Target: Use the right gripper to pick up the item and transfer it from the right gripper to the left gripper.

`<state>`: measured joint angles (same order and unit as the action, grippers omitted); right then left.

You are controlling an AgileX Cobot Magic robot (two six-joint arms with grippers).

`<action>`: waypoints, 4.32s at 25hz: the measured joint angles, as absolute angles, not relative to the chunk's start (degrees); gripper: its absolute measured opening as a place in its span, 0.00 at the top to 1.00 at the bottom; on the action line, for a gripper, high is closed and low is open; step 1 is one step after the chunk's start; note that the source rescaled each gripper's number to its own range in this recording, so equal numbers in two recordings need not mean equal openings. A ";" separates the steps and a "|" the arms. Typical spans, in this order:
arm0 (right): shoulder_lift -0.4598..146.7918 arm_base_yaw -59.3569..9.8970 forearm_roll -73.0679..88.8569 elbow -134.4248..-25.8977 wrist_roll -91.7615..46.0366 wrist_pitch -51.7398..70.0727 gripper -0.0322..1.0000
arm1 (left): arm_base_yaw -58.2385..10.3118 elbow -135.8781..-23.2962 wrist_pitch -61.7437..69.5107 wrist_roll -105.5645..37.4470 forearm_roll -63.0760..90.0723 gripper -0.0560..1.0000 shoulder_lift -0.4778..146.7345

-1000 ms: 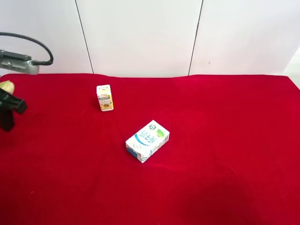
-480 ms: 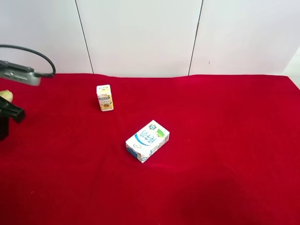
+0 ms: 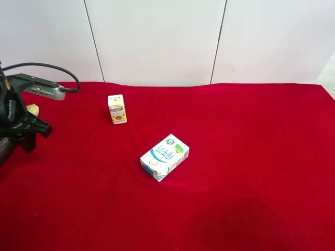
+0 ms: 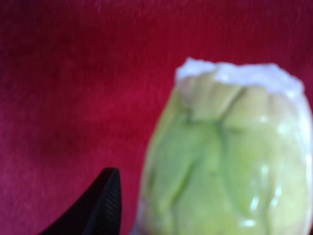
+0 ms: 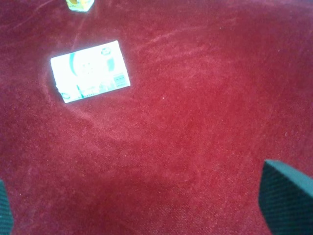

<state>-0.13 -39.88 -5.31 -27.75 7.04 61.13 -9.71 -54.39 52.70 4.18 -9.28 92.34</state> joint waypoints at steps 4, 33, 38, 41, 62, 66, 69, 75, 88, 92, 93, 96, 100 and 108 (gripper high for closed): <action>-0.13 -39.01 -5.19 -27.75 7.04 61.13 0.00 | -9.71 -54.39 48.11 4.01 -9.04 0.94 95.32; -0.13 -15.13 -4.88 -27.75 7.04 61.13 0.00 | -9.71 -54.41 38.12 3.83 -4.68 0.00 98.39; -0.13 -15.13 -4.81 -27.75 7.04 61.13 0.00 | -9.71 -54.41 42.57 3.83 -4.94 0.00 95.38; -0.13 -15.13 -4.81 -27.75 7.04 61.13 0.00 | -9.71 -54.41 47.52 3.83 -4.98 0.00 89.87; -0.13 -15.13 -4.81 -27.75 7.04 61.13 0.00 | -9.71 -54.41 69.25 4.24 2.82 0.00 46.14; -0.13 -15.13 -4.81 -27.75 7.04 61.13 0.00 | -9.71 -51.27 69.25 4.24 2.60 0.00 39.72; -0.13 -15.13 -4.81 -27.75 7.04 61.13 0.00 | -9.71 -46.52 69.29 4.24 2.60 0.00 35.93; -0.13 -15.13 -4.81 -27.75 7.04 61.13 0.00 | -9.71 -37.83 69.27 4.24 2.35 0.00 27.12; -0.13 -15.13 -4.81 -27.75 7.04 61.13 0.00 | -7.20 -31.79 66.30 4.24 0.55 0.00 3.87; -0.13 -15.13 -4.81 -27.75 7.04 61.13 0.00 | -1.66 -31.33 64.57 3.81 0.43 0.00 1.38; -0.13 -15.13 -4.81 -27.75 7.04 61.13 0.00 | -0.48 -30.82 63.15 3.65 0.43 0.00 0.84; -0.13 -15.13 -4.81 -27.75 7.04 61.13 0.00 | 2.72 -29.35 61.32 3.48 0.43 0.00 -0.21; -0.13 -15.13 -4.76 -27.75 7.04 61.13 0.00 | 3.95 -29.21 61.25 2.88 0.49 0.00 -0.31; -0.13 -15.13 -4.76 -27.75 7.04 61.13 0.00 | 4.00 -29.21 61.25 1.93 0.88 0.00 -0.31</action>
